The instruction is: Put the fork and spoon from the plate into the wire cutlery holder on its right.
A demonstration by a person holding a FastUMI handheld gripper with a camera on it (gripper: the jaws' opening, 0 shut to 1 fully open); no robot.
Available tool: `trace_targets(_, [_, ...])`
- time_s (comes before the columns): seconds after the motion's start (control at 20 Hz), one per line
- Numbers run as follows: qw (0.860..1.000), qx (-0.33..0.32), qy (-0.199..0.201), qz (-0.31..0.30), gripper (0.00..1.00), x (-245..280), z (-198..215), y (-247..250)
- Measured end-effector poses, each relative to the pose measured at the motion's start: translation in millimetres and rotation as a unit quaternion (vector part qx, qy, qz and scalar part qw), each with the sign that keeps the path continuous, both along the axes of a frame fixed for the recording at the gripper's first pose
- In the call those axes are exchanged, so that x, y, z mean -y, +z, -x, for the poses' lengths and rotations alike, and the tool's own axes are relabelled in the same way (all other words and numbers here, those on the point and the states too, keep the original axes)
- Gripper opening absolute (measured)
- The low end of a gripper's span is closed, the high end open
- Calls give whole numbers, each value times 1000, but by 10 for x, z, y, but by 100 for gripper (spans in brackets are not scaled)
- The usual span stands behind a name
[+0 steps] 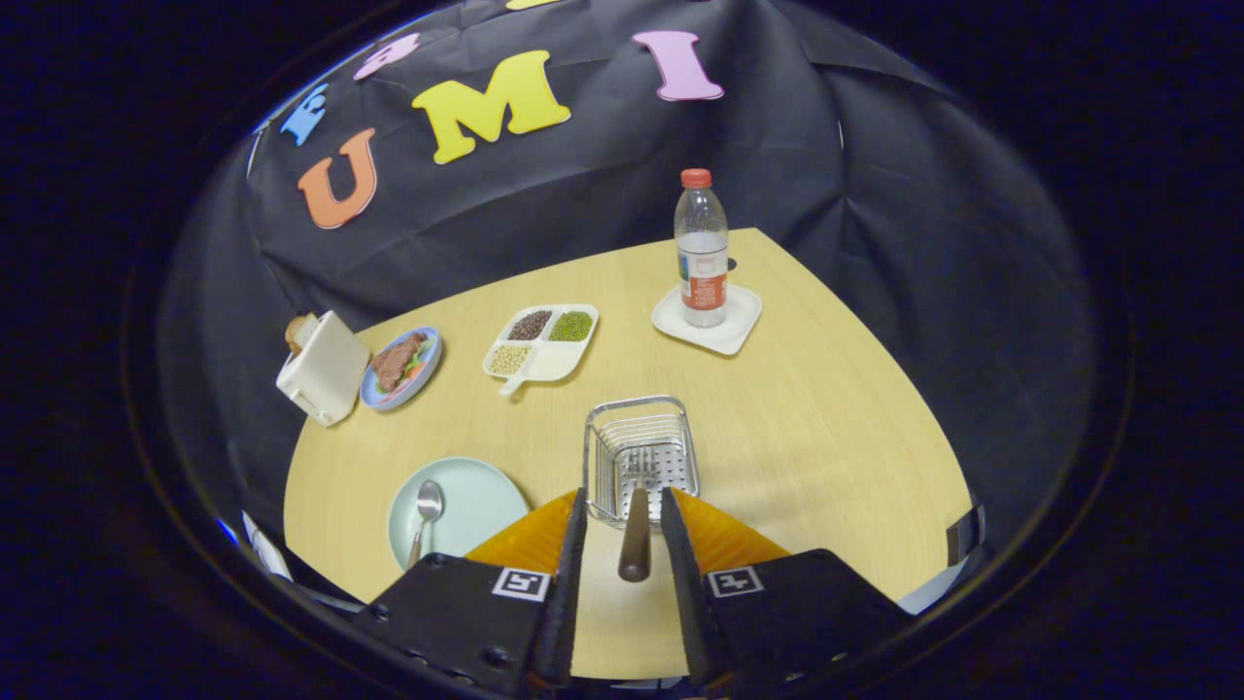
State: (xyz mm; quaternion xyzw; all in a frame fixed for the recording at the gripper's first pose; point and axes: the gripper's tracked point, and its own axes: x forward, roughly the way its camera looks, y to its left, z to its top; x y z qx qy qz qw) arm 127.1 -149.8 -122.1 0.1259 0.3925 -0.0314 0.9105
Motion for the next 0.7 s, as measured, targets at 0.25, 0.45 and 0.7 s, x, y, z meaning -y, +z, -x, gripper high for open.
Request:
trace_targets(0.25, [1000, 30, -3, 8, 73, -120, 37, 176])
trace_targets(0.45, [998, 56, -11, 25, 87, -281, 58, 343])
trace_targets(0.7, [995, 94, -11, 44, 96, -654, 82, 565])
